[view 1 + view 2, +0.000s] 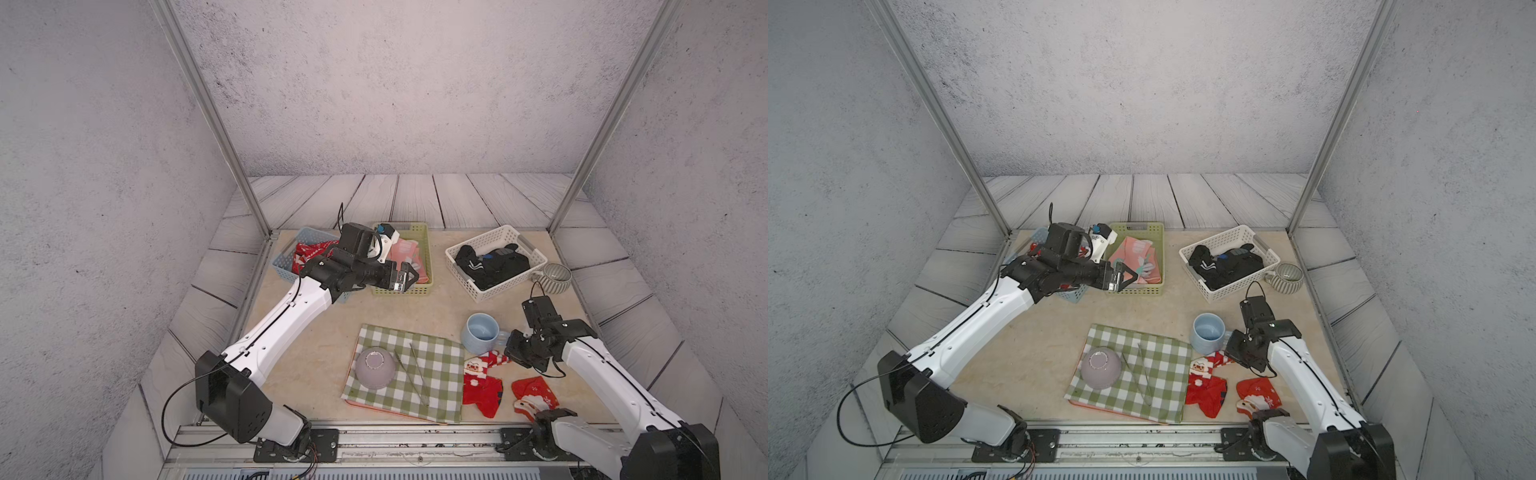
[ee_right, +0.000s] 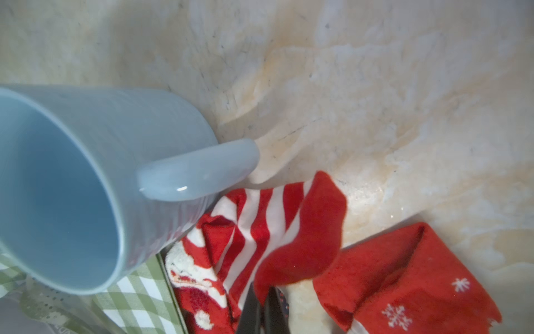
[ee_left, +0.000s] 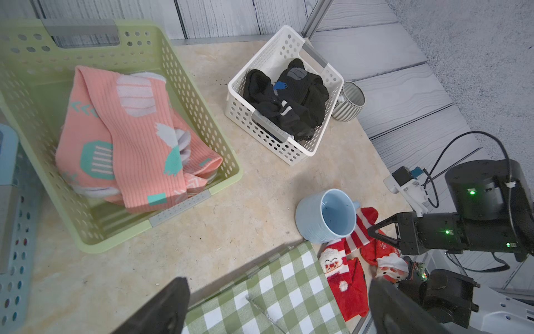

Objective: Sort the socks into the basket by color
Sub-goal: Pick up the sock from the center of the board.

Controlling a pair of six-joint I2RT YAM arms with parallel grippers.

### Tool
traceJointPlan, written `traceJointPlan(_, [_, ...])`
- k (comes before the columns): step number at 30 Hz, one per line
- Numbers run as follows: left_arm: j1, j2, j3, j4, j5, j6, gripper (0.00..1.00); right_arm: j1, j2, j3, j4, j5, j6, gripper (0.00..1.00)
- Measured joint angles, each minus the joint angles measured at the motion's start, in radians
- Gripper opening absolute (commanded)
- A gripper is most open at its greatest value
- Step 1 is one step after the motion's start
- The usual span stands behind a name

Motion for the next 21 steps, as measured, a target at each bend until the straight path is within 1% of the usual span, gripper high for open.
traceJointPlan(7, [0.000,0.002,0.004,0.029,0.027,-0.012,1.00,0.000,-0.056,0.134,-0.040,-0.022,-0.034,0.00])
traceJointPlan(15, [0.000,0.012,0.018,0.087,0.098,-0.014,1.00,0.000,-0.083,0.318,-0.076,-0.099,-0.095,0.00])
traceJointPlan(21, [-0.033,0.011,0.018,0.163,0.152,0.028,1.00,0.000,-0.052,0.501,-0.073,-0.169,-0.125,0.00])
